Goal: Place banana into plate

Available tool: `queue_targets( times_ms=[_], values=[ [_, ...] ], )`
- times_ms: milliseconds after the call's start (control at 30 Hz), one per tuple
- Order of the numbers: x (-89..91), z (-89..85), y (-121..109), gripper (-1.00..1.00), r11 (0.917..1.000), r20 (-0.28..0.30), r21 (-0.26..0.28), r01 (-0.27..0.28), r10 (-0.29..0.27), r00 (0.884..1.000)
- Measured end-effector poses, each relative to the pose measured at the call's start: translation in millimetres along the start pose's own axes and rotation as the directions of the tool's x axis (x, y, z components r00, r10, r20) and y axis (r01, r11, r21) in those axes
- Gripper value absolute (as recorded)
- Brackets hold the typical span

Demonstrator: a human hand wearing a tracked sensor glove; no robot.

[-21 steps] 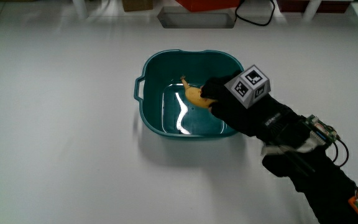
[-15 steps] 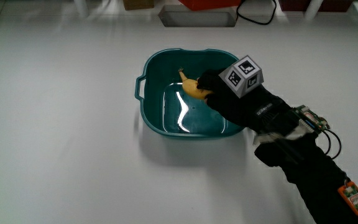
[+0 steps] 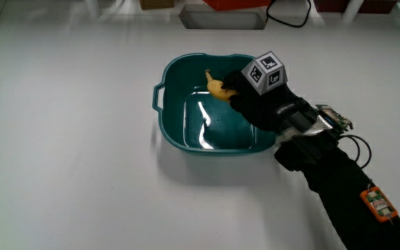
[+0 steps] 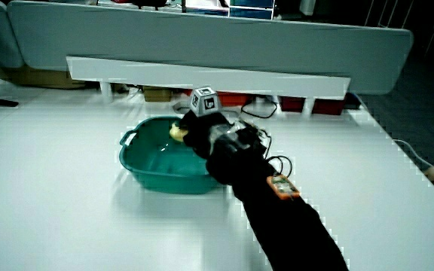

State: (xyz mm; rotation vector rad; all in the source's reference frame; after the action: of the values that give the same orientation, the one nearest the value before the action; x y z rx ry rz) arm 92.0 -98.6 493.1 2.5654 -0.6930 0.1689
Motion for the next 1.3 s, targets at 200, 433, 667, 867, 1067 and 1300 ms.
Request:
queue_targets(
  times_ms=[200,433,667,867,1067,1300],
  values=[
    [-6.6,-14.4,10,0.0,0.9982,0.01,-0.059,-0.005,0.006,1.0],
    [-13.0,-27.6,19,0.0,0.9952,0.018,-0.098,-0.003,0.005,1.0],
    [-15.6,-43.6,23,0.0,0.9905,0.04,-0.137,0.012,-0.006,0.999],
    [-15.2,-58.7,30,0.0,0.9807,0.053,-0.195,0.017,-0.007,0.999],
    [-15.5,-65.3,35,0.0,0.9721,0.054,-0.233,0.028,-0.016,0.998],
    [-14.3,-66.8,34,0.0,0.9688,0.056,-0.246,0.03,-0.016,0.998]
  ],
)
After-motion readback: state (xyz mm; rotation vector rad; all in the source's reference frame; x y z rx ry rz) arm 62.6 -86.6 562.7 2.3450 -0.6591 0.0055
